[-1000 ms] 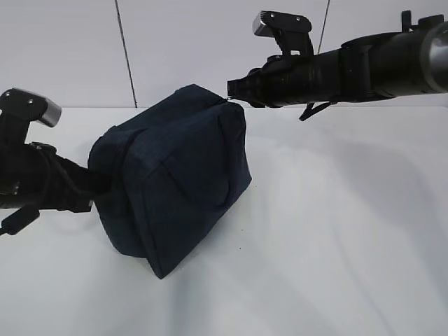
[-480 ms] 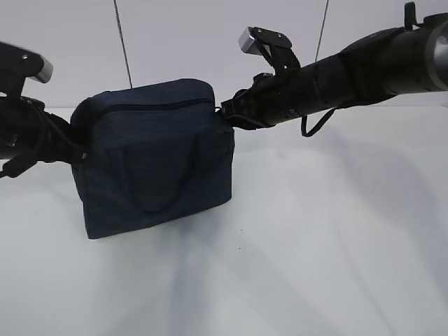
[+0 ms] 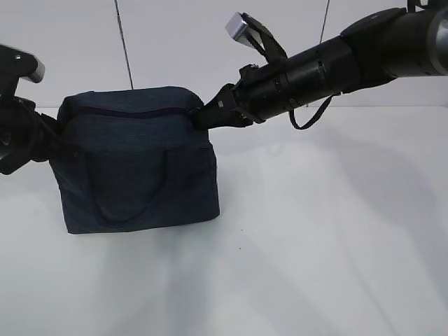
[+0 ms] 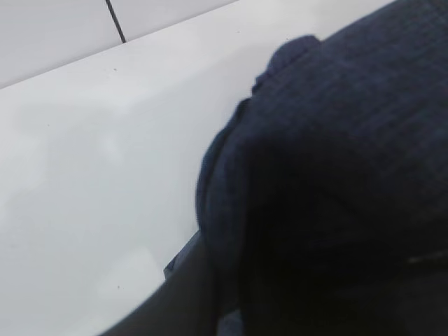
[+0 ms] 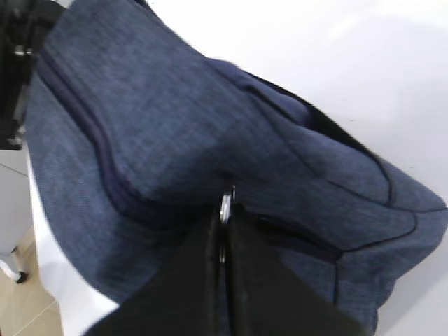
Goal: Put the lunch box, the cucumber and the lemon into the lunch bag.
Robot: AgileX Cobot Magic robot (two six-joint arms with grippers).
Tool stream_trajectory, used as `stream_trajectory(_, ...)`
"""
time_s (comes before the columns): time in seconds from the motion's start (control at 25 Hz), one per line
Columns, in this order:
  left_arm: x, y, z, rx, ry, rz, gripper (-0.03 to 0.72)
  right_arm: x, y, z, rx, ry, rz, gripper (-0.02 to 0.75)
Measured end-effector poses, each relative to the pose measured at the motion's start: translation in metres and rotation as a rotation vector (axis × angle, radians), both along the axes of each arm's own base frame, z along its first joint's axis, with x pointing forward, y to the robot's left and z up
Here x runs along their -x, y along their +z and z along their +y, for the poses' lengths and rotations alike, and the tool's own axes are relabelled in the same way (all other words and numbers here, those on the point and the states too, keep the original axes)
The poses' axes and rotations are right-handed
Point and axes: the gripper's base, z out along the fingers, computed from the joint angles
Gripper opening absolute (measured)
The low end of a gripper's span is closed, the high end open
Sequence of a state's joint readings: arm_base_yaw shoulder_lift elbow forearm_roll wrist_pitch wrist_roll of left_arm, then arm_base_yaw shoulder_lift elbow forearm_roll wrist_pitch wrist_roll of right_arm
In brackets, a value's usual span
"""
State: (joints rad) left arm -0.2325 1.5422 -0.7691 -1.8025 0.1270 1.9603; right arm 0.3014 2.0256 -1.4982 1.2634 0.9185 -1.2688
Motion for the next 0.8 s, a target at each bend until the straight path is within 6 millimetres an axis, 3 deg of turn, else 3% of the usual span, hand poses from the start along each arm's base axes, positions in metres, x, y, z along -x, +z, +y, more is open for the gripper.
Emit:
stream_trajectory(0.12, -0.001, 0.000, 0.004, 0.001, 0.012, 0.000, 0.123, 0.002, 0.002, 0.001, -0.002, 0.022, 0.012, 0.008)
stream_trajectory(0.32, 0.001, 0.016, 0.013, -0.003, 0.013, -0.058, 0.384, 0.005, -0.003, -0.002, 0.059, 0.055, 0.029, 0.008)
stream_trajectory(0.56, 0.025, 0.053, -0.003, -0.001, -0.301, -0.213, 0.439, 0.002, 0.003, -0.001, 0.071, 0.055, 0.015, 0.008)
stream_trajectory(0.8, 0.042, 0.054, -0.025, -0.058, -0.602, -0.253, 0.442, -0.005, 0.022, -0.002, 0.120, 0.049, -0.006, 0.008)
